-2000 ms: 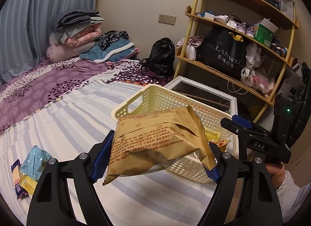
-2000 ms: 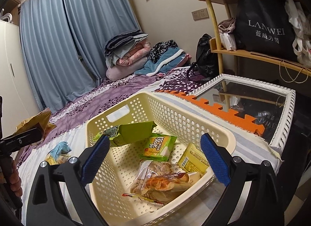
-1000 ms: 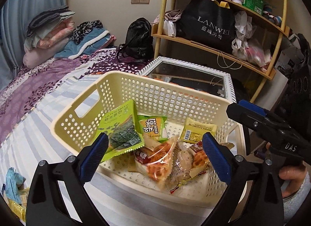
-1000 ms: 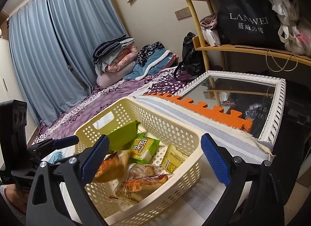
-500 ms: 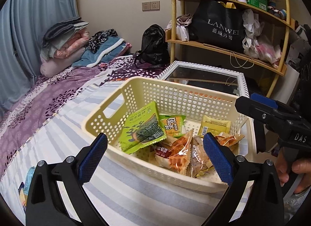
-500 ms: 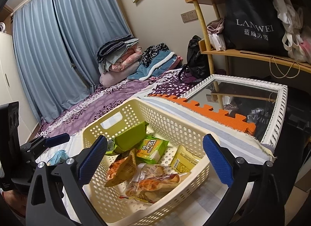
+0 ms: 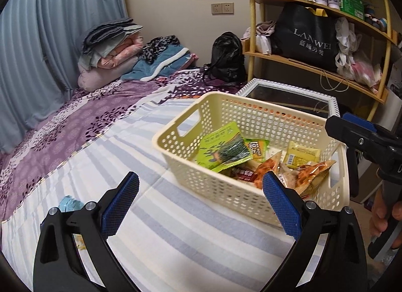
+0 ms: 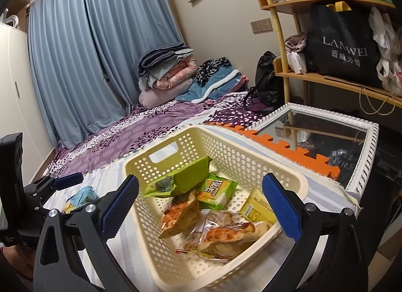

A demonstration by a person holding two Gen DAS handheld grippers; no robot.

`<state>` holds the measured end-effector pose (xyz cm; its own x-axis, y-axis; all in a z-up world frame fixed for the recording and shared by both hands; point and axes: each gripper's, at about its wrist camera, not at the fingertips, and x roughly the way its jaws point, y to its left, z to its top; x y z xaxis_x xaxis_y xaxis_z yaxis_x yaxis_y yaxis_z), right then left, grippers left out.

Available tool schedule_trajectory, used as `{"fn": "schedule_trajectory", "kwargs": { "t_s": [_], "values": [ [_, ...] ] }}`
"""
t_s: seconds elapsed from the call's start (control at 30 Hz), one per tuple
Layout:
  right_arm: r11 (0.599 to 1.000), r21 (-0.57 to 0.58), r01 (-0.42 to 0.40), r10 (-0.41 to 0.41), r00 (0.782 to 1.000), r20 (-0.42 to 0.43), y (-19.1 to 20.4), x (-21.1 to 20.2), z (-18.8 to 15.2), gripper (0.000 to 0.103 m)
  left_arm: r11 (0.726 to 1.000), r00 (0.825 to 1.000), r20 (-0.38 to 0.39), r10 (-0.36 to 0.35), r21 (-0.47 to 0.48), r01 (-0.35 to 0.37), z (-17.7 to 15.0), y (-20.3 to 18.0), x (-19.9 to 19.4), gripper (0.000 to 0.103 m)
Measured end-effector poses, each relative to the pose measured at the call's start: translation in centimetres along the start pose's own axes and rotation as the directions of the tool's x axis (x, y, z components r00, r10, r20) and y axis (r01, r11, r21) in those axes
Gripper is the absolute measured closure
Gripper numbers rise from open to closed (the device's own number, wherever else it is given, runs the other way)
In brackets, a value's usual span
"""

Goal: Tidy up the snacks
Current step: 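Move both tools away from the basket back toward the remaining snacks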

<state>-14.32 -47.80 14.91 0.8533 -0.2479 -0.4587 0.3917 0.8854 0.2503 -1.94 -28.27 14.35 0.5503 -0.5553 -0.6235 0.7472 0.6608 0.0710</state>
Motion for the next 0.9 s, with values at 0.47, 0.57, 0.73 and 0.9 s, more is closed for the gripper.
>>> {"fn": "schedule_trajectory", "kwargs": {
  "t_s": [0.47,0.57,0.73,0.9],
  "values": [
    [0.994,-0.089,-0.062,0.059,0.998,-0.037,5.0,0.8,-0.4,0.005,0.991,0.993,-0.019,0.120,-0.056,-0.121,-2.9,4.0,-2.6,0.003],
    [0.991,-0.105,-0.078,0.073,0.996,-0.050,6.0,1.2,-0.6,0.005,0.987,0.989,-0.020,0.145,-0.067,-0.146,-3.5,4.9,-3.2,0.003],
    [0.984,-0.142,-0.110,0.100,0.992,-0.081,8.2,2.1,-1.2,0.005,0.979,0.982,-0.030,0.187,-0.078,-0.189,-4.5,6.2,-3.7,0.003],
    [0.972,-0.183,-0.144,0.122,0.985,-0.123,10.3,3.3,-2.0,0.005,0.968,0.973,-0.049,0.226,-0.100,-0.230,-5.5,7.5,-3.9,0.003]
  ]
}}
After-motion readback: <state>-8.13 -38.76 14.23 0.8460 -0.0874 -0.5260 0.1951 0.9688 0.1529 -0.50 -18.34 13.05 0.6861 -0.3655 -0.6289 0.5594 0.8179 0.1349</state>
